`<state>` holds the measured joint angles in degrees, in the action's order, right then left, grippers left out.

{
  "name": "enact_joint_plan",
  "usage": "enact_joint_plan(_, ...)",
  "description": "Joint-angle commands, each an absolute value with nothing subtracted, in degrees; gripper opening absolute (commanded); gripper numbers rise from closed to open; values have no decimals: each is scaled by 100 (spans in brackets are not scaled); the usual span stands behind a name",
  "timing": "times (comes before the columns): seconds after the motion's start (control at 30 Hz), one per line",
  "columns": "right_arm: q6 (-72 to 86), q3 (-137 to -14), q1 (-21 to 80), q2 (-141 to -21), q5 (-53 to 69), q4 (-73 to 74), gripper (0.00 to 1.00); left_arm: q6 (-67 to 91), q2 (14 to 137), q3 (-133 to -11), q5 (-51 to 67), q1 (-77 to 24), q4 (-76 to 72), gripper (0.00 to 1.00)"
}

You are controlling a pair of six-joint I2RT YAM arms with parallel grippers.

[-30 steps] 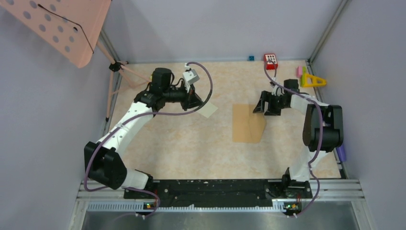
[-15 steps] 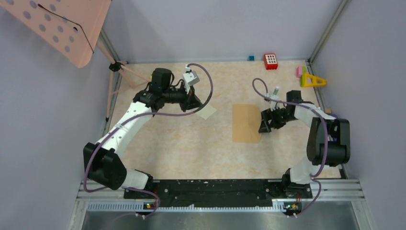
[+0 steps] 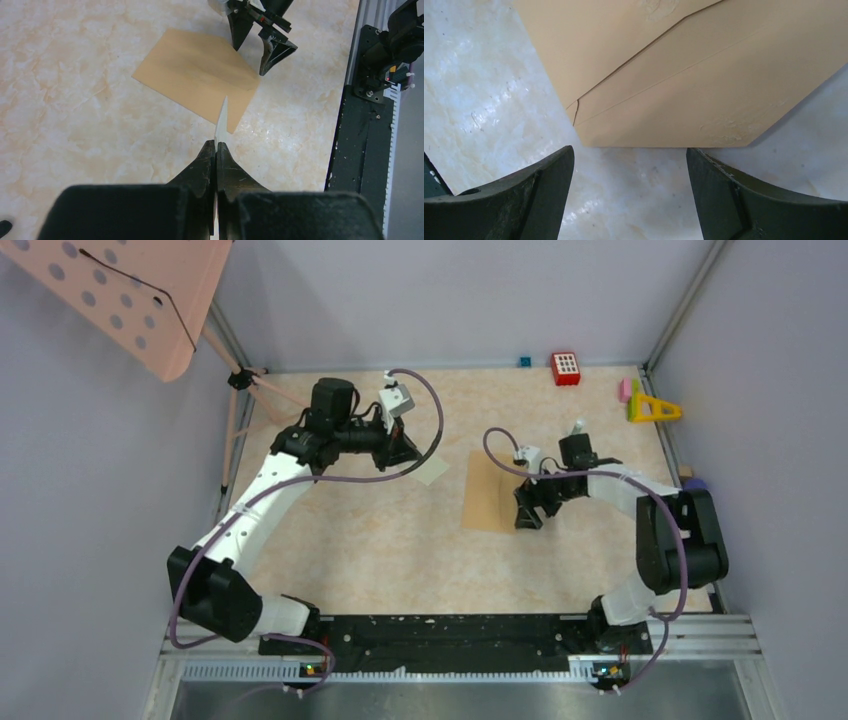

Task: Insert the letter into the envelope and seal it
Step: Move the envelope to the center of the board.

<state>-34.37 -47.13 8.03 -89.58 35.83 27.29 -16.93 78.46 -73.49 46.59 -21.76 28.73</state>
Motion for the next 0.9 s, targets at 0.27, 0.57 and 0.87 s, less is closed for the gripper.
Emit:
enact_joint_plan(0.27, -2652, -5667, 2020, -10036, 3448, 2549, 82, -1749, 7781, -7693, 4703, -2148, 2872, 0)
enact_joint_plan(0.57, -3219, -5434, 1201, -8652, 4427, 3140, 83, -934, 7680, -7301, 4641, -2145, 1874, 0)
enact_joint_plan(0.87, -1206, -5466, 890, -7360, 5948, 1194, 85, 1629, 7986, -7181, 4666, -1916, 122, 0)
